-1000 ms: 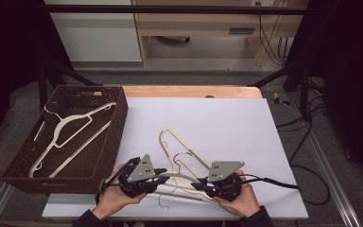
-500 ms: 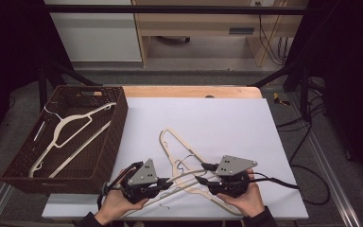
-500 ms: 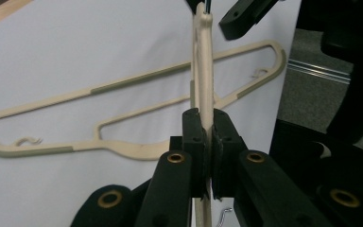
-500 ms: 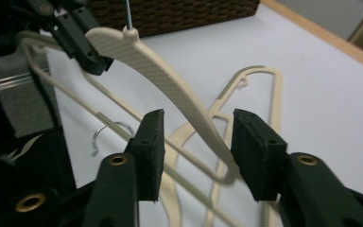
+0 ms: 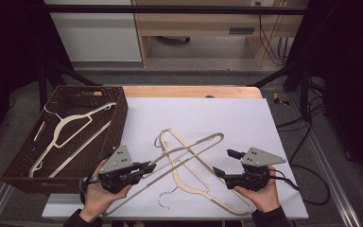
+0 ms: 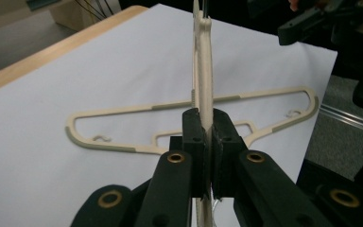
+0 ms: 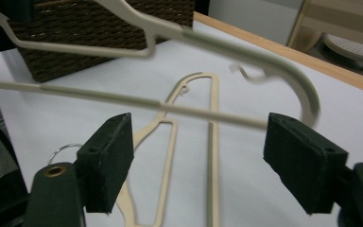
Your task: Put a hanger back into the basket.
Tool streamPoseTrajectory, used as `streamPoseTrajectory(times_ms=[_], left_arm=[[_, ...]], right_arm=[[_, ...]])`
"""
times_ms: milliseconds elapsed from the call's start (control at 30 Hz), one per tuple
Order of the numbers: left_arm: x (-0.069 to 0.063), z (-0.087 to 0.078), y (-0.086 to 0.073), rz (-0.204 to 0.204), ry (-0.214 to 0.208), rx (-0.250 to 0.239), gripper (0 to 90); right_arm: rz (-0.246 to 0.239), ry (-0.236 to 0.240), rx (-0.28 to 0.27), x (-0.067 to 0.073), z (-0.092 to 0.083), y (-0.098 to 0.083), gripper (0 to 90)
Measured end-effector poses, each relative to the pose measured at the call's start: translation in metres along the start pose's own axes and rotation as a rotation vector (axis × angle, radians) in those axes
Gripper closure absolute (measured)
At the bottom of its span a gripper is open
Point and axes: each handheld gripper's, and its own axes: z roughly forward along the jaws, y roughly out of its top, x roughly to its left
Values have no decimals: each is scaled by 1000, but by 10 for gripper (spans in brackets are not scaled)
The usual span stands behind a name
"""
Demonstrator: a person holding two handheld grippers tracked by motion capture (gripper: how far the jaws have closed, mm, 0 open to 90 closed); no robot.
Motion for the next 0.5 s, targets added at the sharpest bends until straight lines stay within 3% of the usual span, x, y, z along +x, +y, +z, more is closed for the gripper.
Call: streamPoseTrajectory(times_ms=[267,500], left_arm=[[26,-39,15,-30,52,-68,867],[55,-63,33,-42,104,-72,866]], right_arm=[[51,-56,-16,-14,-8,-8,164],[70,-81,-19,-18,-13,-11,132]])
